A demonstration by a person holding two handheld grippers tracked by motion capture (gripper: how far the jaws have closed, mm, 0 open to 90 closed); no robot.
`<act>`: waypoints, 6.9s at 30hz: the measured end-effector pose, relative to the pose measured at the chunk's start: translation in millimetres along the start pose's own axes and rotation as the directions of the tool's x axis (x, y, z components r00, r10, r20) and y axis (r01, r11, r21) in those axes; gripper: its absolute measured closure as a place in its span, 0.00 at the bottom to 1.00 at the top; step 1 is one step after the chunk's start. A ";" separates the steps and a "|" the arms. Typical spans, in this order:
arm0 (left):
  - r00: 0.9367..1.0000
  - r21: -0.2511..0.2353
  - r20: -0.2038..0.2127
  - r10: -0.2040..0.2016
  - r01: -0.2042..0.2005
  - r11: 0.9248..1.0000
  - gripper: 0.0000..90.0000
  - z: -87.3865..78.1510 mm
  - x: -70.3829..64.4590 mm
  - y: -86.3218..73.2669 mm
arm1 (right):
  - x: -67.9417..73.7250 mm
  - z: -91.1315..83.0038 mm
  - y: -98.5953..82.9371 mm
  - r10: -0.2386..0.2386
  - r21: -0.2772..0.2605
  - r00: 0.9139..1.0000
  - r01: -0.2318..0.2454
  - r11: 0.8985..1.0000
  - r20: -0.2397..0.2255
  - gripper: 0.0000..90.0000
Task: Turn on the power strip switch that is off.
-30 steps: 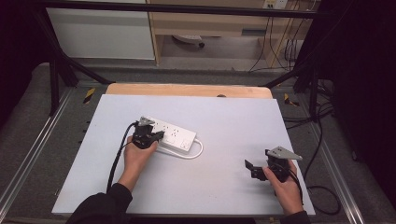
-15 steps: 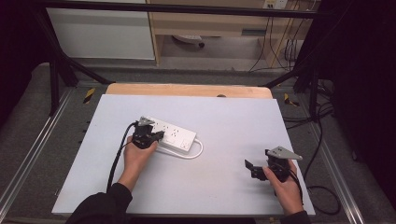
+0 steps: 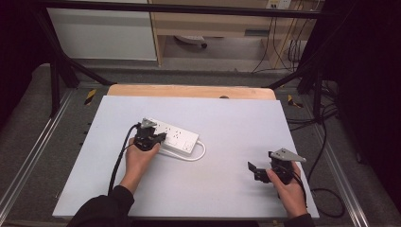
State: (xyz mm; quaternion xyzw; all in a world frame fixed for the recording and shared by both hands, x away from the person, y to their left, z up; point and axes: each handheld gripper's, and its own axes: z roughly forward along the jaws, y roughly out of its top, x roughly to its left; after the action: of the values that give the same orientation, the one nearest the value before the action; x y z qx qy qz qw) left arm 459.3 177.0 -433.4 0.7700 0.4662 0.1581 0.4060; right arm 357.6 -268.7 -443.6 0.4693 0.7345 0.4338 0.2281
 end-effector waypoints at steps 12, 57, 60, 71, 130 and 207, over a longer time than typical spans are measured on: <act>1.000 0.000 -0.009 0.005 -0.005 1.000 1.00 -0.1 0.0 -0.2 | -0.1 0.0 0.1 0.000 0.001 1.000 0.000 1.000 0.000 0.04; 1.000 -0.048 0.002 0.022 -0.022 0.999 0.88 -7.5 -1.4 5.3 | -0.6 0.3 0.3 -0.004 -0.001 1.000 0.004 1.000 0.001 0.04; 1.000 -0.057 -0.001 0.029 -0.029 0.998 0.80 -8.9 -0.6 5.8 | -0.6 0.2 0.3 -0.003 -0.003 1.000 0.003 1.000 0.000 0.04; 1.000 -0.091 -0.004 -0.004 0.004 0.996 0.34 -11.9 1.5 8.6 | -1.0 1.0 0.2 0.003 -0.001 1.000 -0.003 1.000 0.001 0.04; 0.997 -0.183 -0.002 -0.081 0.079 0.980 0.09 -80.9 36.4 3.7 | -1.4 2.5 0.0 0.006 0.004 1.000 -0.006 1.000 0.005 0.04; 0.991 -0.347 -0.045 -0.124 0.101 0.932 0.07 -169.8 45.9 -73.5 | -2.1 4.5 -0.6 0.002 0.010 1.000 -0.002 1.000 0.015 0.03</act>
State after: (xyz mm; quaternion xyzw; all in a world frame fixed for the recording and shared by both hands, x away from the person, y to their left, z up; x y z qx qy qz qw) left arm 334.1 314.3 -391.0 0.6537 0.4877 0.2390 0.5271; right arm 361.6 -268.7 -446.5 0.4743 0.7345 0.4269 0.2308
